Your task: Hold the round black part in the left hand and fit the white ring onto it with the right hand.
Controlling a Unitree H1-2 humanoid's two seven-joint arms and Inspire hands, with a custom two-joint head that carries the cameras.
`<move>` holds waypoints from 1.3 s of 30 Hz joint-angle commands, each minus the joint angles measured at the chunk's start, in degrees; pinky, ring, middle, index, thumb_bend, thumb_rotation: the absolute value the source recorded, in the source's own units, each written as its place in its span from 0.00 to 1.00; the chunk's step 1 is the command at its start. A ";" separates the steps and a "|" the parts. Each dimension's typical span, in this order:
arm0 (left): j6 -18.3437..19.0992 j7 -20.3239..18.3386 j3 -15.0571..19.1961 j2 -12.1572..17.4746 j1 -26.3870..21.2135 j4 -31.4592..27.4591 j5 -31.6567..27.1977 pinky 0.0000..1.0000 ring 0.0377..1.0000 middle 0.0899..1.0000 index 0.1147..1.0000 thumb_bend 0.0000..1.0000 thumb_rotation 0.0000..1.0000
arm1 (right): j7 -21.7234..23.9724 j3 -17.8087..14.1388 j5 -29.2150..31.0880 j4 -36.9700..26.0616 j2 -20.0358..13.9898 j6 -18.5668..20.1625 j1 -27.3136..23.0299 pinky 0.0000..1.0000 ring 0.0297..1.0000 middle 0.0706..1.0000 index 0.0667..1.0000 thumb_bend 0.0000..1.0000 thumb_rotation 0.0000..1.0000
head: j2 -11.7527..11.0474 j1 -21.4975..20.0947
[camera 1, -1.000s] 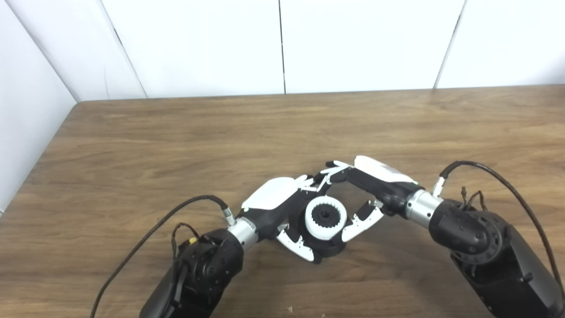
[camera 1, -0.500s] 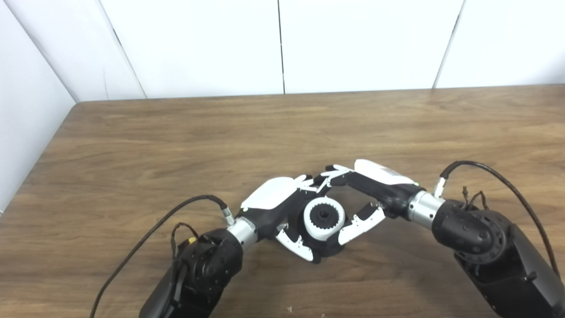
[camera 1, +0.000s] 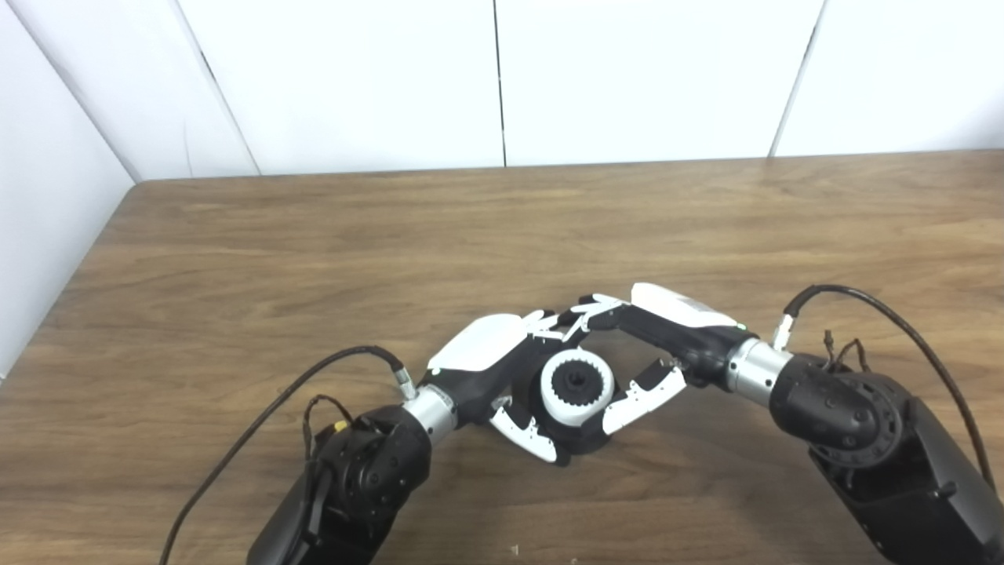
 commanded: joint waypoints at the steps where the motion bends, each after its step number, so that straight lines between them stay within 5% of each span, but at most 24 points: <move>1: 0.95 -0.40 0.89 0.97 -0.29 0.50 -0.44 0.91 1.00 0.98 0.72 0.87 0.18 | -0.96 -1.11 0.60 -0.24 0.31 -1.25 -0.90 0.91 0.97 0.88 0.69 1.00 0.46 | 0.09 0.05; 19: 3.23 -3.08 4.19 3.71 -0.05 -1.92 -0.27 0.85 1.00 0.97 0.83 0.93 0.23 | -1.29 -4.24 1.38 -0.94 -0.17 -0.98 0.57 0.88 0.97 0.89 0.74 1.00 0.44 | 0.33 -0.17; 39: 8.07 -6.46 9.37 8.87 1.82 -5.77 -3.56 0.92 1.00 0.98 0.87 0.96 0.23 | -2.51 -9.23 1.83 -1.23 -1.04 0.43 2.84 0.85 0.95 0.92 0.79 1.00 0.43 | 0.36 -0.62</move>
